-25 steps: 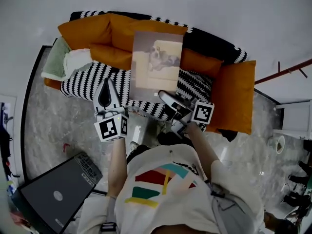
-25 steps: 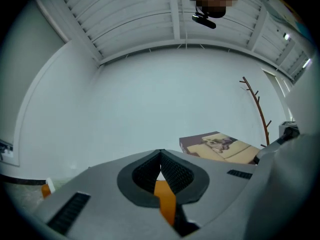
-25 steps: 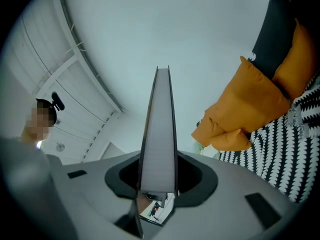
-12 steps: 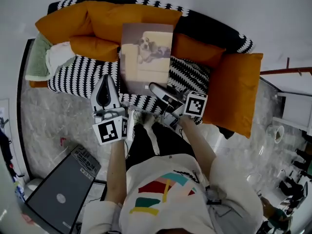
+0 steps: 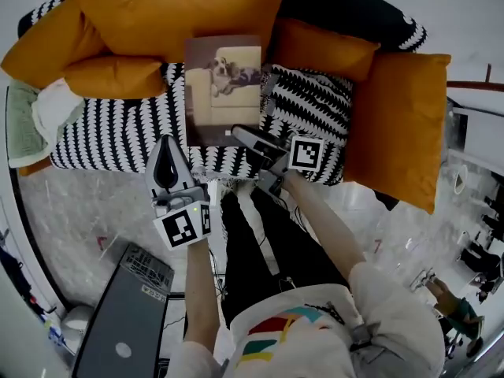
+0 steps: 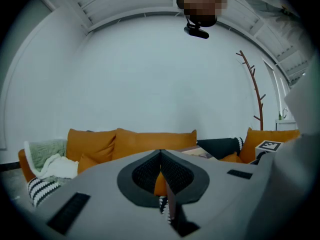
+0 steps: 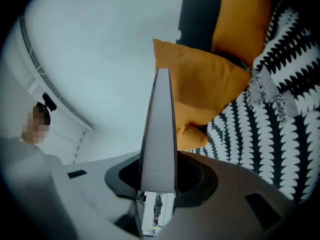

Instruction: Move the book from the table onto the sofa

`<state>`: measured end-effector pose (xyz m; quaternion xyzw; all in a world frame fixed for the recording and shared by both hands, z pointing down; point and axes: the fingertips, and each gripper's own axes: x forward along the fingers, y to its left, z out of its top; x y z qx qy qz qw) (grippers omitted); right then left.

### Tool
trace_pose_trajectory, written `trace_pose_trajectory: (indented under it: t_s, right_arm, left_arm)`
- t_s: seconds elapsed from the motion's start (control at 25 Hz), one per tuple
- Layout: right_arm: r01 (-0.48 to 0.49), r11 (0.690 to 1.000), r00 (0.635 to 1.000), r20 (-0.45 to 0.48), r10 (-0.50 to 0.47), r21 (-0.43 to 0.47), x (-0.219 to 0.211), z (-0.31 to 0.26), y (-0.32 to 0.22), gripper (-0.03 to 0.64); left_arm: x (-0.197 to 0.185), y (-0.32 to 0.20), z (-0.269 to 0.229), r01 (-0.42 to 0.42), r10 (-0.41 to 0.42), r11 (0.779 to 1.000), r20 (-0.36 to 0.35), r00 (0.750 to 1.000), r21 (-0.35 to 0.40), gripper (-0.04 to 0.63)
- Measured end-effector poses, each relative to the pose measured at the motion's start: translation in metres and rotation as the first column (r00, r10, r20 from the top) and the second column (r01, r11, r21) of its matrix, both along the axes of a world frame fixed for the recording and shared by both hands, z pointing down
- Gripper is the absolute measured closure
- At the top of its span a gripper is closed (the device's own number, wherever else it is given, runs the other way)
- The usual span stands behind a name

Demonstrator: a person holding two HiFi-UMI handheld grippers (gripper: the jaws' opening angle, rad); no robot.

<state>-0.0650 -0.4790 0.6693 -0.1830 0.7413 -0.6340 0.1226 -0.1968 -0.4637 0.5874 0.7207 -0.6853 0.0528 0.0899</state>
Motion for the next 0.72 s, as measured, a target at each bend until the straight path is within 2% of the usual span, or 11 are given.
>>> trace_pose_trajectory:
  t_s: [0.16, 0.36, 0.56, 0.72]
  right_arm:
    - [-0.002, 0.997, 1.0, -0.026, 0.0, -0.081, -0.007, 0.066, 0.004, 0.465]
    - [-0.024, 0.99, 0.998, -0.057, 0.017, -0.138, -0.01, 0.129, 0.004, 0.465]
    - [0.079, 0.973, 0.988, -0.112, -0.105, -0.218, -0.021, 0.18, 0.018, 0.465]
    - [0.145, 0.949, 0.961, -0.188, -0.202, -0.28, -0.024, 0.211, 0.038, 0.463]
  left_arm:
    - [-0.003, 0.005, 0.051, -0.014, 0.016, 0.997, 0.026, 1.0, -0.077, 0.589]
    - [0.006, 0.026, 0.084, -0.033, 0.037, 0.993, 0.027, 0.999, -0.111, 0.589]
    - [0.027, 0.021, 0.12, -0.057, 0.057, 0.989, -0.004, 0.998, -0.136, 0.589]
    - [0.037, 0.018, 0.132, -0.071, 0.068, 0.987, -0.022, 0.997, -0.142, 0.589]
